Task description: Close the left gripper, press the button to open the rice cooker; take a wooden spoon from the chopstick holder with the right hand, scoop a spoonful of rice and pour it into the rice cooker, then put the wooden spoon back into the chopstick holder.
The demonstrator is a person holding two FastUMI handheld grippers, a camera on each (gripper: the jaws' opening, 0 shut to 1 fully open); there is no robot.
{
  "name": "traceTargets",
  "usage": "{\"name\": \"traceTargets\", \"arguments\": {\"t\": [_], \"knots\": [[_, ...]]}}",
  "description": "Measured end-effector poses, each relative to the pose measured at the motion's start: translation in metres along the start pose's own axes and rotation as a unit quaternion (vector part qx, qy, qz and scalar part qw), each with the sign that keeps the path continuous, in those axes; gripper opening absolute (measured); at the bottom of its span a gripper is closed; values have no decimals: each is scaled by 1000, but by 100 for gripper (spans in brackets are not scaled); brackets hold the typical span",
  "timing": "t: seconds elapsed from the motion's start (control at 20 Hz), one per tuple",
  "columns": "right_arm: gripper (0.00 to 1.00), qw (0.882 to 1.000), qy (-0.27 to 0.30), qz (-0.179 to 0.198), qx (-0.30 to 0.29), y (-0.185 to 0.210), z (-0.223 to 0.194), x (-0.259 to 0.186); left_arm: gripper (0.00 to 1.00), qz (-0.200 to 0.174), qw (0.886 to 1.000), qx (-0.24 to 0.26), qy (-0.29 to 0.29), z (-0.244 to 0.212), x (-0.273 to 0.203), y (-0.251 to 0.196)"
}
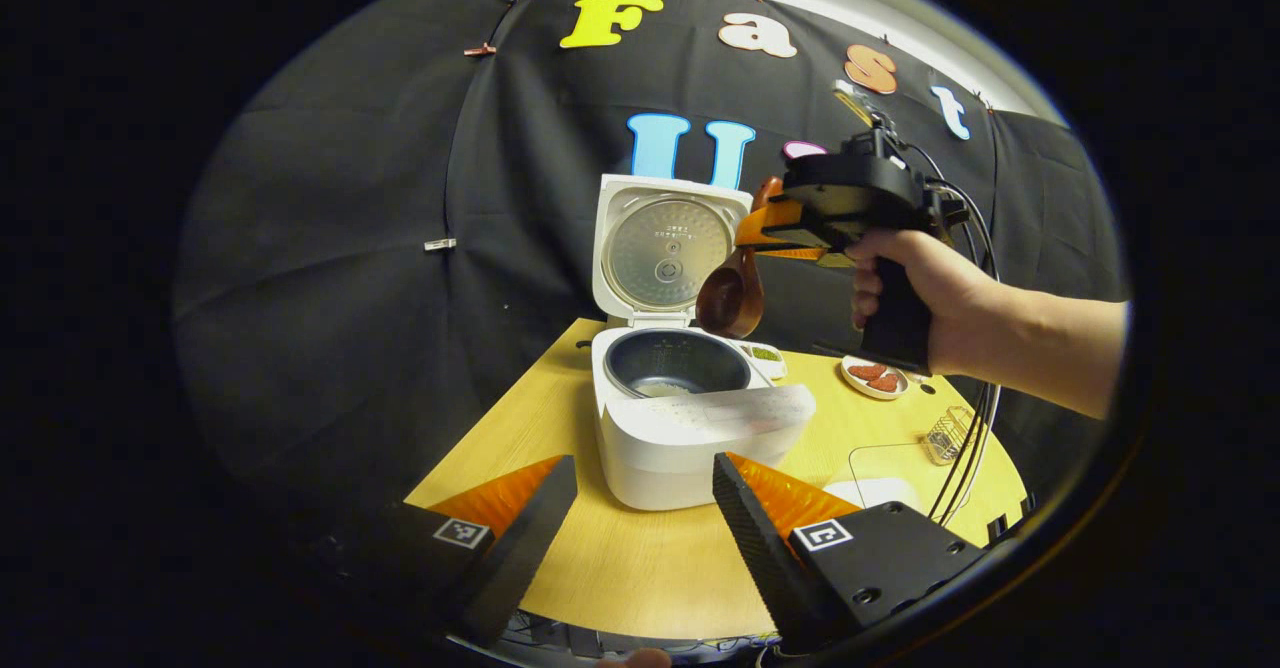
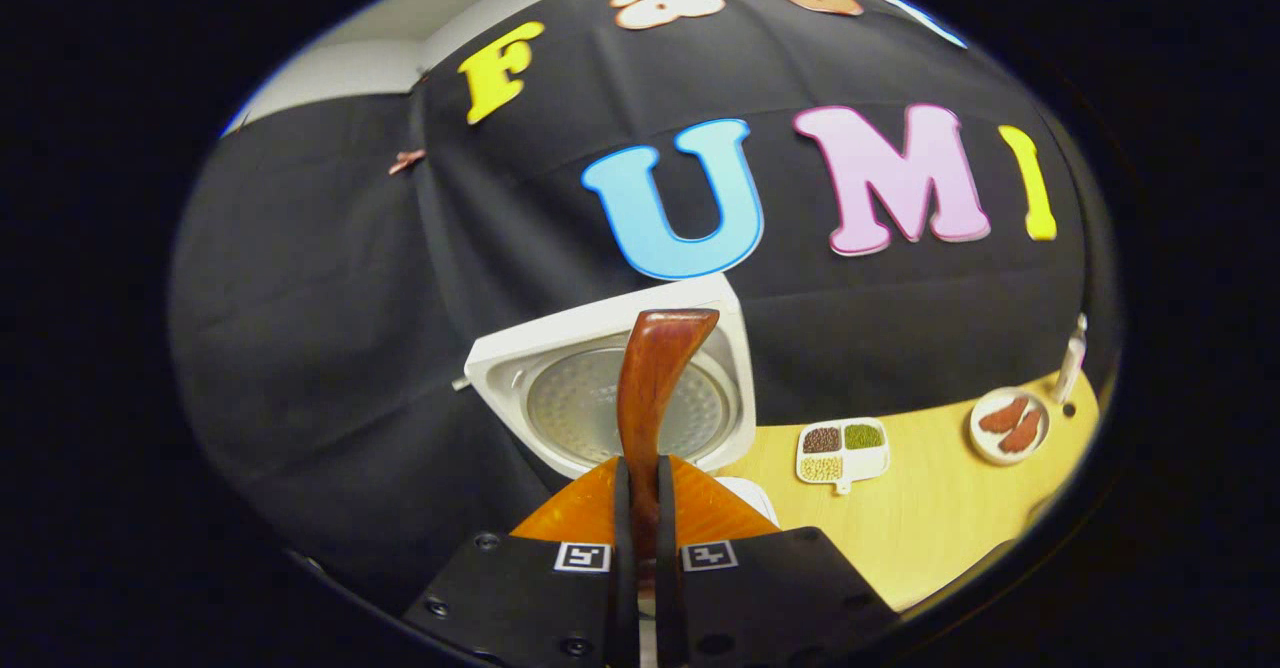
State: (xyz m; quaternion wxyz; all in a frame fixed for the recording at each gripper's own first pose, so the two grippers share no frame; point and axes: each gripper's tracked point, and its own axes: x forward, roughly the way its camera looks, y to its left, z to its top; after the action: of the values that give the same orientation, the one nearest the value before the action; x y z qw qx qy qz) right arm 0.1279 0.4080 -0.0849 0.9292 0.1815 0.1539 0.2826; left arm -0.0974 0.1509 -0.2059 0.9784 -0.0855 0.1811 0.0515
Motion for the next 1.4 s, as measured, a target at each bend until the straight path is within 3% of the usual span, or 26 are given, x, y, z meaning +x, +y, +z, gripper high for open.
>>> {"name": "traceTargets", "arguments": {"t": [0.25,0.4,0.85,1.4], "knots": [[11,995,-42,3,91,-33,47,-41,95,-15,1000,-21,3,4,-3,-17],[11,989,-73,5,126,-67,72,-73,95,-14,1000,-7,-7,14,-5,-27],[11,980,-110,-82,146,-242,88,-161,95,-18,1000,-6,-11,24,-6,-64],[11,974,-92,-192,82,-436,76,-243,94,7,1000,7,-11,34,9,-104]]}}
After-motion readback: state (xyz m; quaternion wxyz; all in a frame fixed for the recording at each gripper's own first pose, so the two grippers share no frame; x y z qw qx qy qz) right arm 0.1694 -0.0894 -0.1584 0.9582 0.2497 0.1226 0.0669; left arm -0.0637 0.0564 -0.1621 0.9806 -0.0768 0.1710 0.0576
